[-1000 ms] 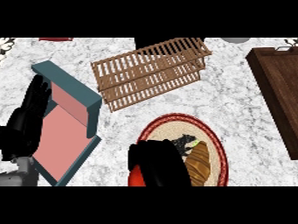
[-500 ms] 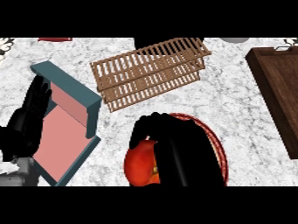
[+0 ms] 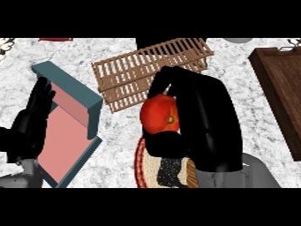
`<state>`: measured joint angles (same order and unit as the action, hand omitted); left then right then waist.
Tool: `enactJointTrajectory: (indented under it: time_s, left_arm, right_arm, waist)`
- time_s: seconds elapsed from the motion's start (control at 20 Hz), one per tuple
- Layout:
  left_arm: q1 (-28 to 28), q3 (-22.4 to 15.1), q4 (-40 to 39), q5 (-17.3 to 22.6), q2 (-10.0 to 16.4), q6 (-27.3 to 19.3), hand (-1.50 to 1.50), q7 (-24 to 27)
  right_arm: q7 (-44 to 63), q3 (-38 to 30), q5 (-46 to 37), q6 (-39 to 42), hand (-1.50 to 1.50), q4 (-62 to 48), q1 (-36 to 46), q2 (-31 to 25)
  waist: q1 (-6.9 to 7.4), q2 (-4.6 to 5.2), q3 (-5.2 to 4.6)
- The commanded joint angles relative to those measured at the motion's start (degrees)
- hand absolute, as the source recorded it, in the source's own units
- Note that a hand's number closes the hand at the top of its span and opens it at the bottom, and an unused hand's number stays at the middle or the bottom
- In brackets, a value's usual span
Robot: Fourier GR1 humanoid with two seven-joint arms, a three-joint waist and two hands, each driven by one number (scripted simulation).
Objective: Pick the tomato from the placemat and place it in the tiered shelf
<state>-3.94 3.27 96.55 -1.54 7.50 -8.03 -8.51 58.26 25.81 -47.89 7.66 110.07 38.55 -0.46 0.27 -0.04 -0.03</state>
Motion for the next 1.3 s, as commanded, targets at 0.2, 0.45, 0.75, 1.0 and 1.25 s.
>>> enactJointTrajectory:
  time_s: [0.2, 0.45, 0.75, 1.0, 1.25]
  left_arm:
    - [-1.51, 2.29, -2.61, 0.42, 1.21, 1.23, 0.0, 1.16]
    - [-1.11, 3.39, -1.39, 2.92, 1.64, 3.06, 0.0, -0.29]
    - [-2.07, -0.35, 2.42, -1.17, -0.63, 0.05, 0.0, -2.82]
    - [-2.98, 2.51, -0.87, 0.85, 1.16, 2.36, 0.0, -2.1]
    - [-0.27, -0.08, -0.24, -0.84, -1.84, 0.94, 0.0, 0.65]
  right_arm:
    - [-7.84, -8.13, 0.79, -6.07, 1.5, -12.63, 2.2, 0.45]
    - [-12.73, -11.72, 0.95, -13.17, 1.5, -24.96, 10.03, 0.46]
    - [-22.53, -9.07, 2.52, -27.77, 1.5, -40.95, 10.0, 0.46]
    - [-29.57, -13.96, 5.23, -28.3, 1.5, -48.0, 14.6, 0.46]
    - [-31.28, -19.03, 10.88, -34.64, 1.5, -57.69, 19.67, 0.46]
  waist:
    - [0.0, 0.11, 0.02]
    - [0.33, 0.18, 0.0]
    - [0.8, 0.24, 0.03]
    - [0.45, 0.22, 0.02]
    - [1.46, 0.47, 0.04]
